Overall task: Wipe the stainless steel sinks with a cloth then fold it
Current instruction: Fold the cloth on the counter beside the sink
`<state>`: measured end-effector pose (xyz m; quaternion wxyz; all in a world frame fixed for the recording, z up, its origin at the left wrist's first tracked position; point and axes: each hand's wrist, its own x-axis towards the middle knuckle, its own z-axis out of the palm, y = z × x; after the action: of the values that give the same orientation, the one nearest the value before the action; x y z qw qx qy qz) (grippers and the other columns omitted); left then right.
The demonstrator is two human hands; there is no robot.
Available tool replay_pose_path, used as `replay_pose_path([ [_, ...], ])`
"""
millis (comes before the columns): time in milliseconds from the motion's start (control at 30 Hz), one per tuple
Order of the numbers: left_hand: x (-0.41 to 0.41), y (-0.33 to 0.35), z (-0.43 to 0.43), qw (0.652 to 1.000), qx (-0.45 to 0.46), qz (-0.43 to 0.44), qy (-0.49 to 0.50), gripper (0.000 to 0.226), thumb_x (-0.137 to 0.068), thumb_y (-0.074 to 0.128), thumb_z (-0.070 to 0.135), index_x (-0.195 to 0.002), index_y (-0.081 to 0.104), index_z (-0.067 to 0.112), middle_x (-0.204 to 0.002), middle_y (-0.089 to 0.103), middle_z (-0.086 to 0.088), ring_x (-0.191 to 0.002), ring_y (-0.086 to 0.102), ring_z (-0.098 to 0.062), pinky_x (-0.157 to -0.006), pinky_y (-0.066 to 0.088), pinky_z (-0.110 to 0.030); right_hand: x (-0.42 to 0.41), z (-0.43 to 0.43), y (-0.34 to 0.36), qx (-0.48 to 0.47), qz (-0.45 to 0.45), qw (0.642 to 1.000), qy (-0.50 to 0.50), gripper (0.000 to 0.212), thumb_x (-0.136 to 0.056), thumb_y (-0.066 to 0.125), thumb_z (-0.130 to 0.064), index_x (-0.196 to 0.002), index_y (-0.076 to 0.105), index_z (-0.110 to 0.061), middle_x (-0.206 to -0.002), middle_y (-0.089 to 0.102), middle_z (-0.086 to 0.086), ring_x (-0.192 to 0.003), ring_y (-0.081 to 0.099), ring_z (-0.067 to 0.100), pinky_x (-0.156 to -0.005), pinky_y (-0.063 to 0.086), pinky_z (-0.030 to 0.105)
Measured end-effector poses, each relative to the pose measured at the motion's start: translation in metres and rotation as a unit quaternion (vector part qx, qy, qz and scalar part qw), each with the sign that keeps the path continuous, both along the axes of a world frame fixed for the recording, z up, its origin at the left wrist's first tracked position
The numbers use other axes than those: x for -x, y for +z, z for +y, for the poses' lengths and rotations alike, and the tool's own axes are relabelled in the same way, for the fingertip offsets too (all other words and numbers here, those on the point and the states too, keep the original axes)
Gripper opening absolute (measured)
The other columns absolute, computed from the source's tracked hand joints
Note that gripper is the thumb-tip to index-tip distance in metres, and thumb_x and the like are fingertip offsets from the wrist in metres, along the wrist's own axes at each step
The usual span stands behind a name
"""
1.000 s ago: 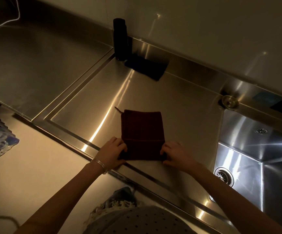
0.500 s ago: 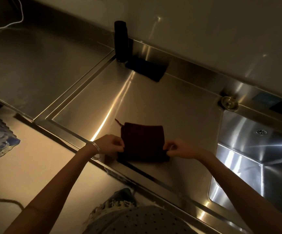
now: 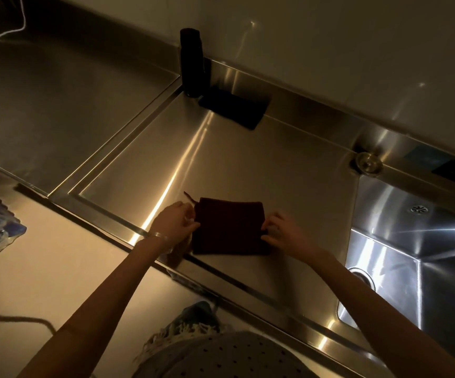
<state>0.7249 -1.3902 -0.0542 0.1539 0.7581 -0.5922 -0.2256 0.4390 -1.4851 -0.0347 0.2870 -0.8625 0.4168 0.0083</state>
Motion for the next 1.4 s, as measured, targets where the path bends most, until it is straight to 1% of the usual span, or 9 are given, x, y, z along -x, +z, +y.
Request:
replay_pose_path([
  [200, 0.012, -0.013, 0.027, 0.963, 0.073, -0.119, -0.232, 0.05, -0.054, 0.081, 0.048, -0.094, 0.06, 0.025, -0.097, 0.058, 0.0, -0.082, 0.051, -0.017, -0.062, 0.047, -0.027, 0.009, 0.019, 0.003, 0.068, 0.124, 0.982, 0.126, 0.047, -0.084, 0.065, -0.041, -0.126, 0.052, -0.023, -0.135, 0.04, 0.0, -0.127, 0.035, 0.017, -0.102, 0.026, 0.028],
  [433, 0.014, -0.006, 0.024, 0.959, 0.119, -0.159, -0.202, 0.046, -0.044, 0.086, 0.03, -0.085, 0.065, 0.026, -0.084, 0.064, 0.005, -0.083, 0.058, -0.02, -0.059, 0.047, -0.026, 0.001, 0.013, 0.003, 0.042, 0.086, 0.991, 0.09, 0.036, -0.083, 0.063, -0.017, -0.118, 0.056, -0.013, -0.12, 0.054, 0.007, -0.111, 0.049, 0.021, -0.086, 0.032, 0.023],
  [533, 0.007, 0.007, 0.014, 0.988, 0.069, -0.067, -0.12, 0.028, -0.07, 0.074, 0.032, -0.097, 0.068, 0.029, -0.095, 0.062, 0.006, -0.097, 0.051, -0.015, -0.073, 0.041, -0.028, 0.0, -0.002, 0.013, -0.02, 0.038, 0.998, 0.038, 0.033, -0.081, 0.067, -0.012, -0.114, 0.06, -0.011, -0.101, 0.057, -0.001, -0.087, 0.055, 0.013, -0.067, 0.034, 0.012],
  [633, -0.004, 0.015, -0.003, 0.997, -0.005, 0.072, -0.038, 0.02, -0.078, 0.069, 0.031, -0.098, 0.067, 0.03, -0.097, 0.065, 0.006, -0.094, 0.055, -0.012, -0.081, 0.044, -0.03, -0.004, -0.021, 0.021, -0.104, -0.02, 0.994, -0.029, 0.029, -0.082, 0.066, -0.003, -0.11, 0.061, -0.009, -0.098, 0.058, -0.001, -0.087, 0.056, 0.012, -0.066, 0.039, 0.005],
  [767, -0.009, 0.024, -0.036, 0.975, -0.03, 0.203, 0.086, 0.015, -0.081, 0.07, 0.025, -0.093, 0.069, 0.016, -0.078, 0.063, 0.006, -0.077, 0.057, -0.011, -0.066, 0.039, -0.017, -0.017, -0.047, 0.019, -0.137, -0.082, 0.978, -0.135, 0.024, -0.087, 0.059, 0.004, -0.111, 0.058, 0.002, -0.096, 0.059, 0.01, -0.085, 0.056, 0.016, -0.065, 0.043, 0.009],
  [1000, -0.012, 0.014, -0.073, 0.974, -0.062, 0.153, 0.153, 0.02, -0.085, 0.064, 0.029, -0.098, 0.07, 0.015, -0.094, 0.069, -0.003, -0.081, 0.055, -0.013, -0.071, 0.036, -0.022, -0.045, -0.07, -0.005, -0.133, -0.096, 0.946, -0.279, 0.024, -0.094, 0.054, -0.007, -0.112, 0.059, 0.008, -0.083, 0.059, 0.012, -0.053, 0.054, 0.0, -0.046, 0.038, 0.007],
  [1133, -0.013, 0.01, -0.075, 0.984, -0.073, 0.085, 0.14, 0.027, -0.088, 0.059, 0.036, -0.1, 0.071, 0.014, -0.099, 0.068, -0.006, -0.09, 0.059, -0.02, -0.072, 0.038, -0.025, -0.051, -0.073, -0.013, -0.122, -0.095, 0.945, -0.29, 0.027, -0.096, 0.051, -0.01, -0.115, 0.061, 0.006, -0.103, 0.063, 0.018, -0.087, 0.054, 0.016, -0.053, 0.038, 0.006],
  [1267, -0.016, 0.006, -0.073, 0.986, -0.083, 0.036, 0.14, 0.043, -0.085, 0.052, 0.055, -0.102, 0.068, 0.017, -0.106, 0.059, -0.011, -0.101, 0.054, -0.026, -0.083, 0.042, -0.033, -0.051, -0.075, -0.014, -0.152, -0.097, 0.937, -0.3, 0.03, -0.092, 0.059, -0.016, -0.113, 0.061, 0.005, -0.098, 0.059, 0.009, -0.09, 0.053, 0.017, -0.058, 0.038, 0.012],
  [1400, -0.013, 0.008, -0.072, 0.986, -0.136, 0.012, 0.1, 0.053, -0.082, 0.055, 0.06, -0.105, 0.065, 0.014, -0.106, 0.062, -0.012, -0.103, 0.053, -0.025, -0.076, 0.039, -0.029, -0.046, -0.077, -0.014, -0.197, -0.078, 0.927, -0.309, 0.04, -0.085, 0.069, -0.016, -0.116, 0.058, 0.005, -0.099, 0.06, 0.011, -0.09, 0.055, 0.017, -0.057, 0.042, 0.01],
])
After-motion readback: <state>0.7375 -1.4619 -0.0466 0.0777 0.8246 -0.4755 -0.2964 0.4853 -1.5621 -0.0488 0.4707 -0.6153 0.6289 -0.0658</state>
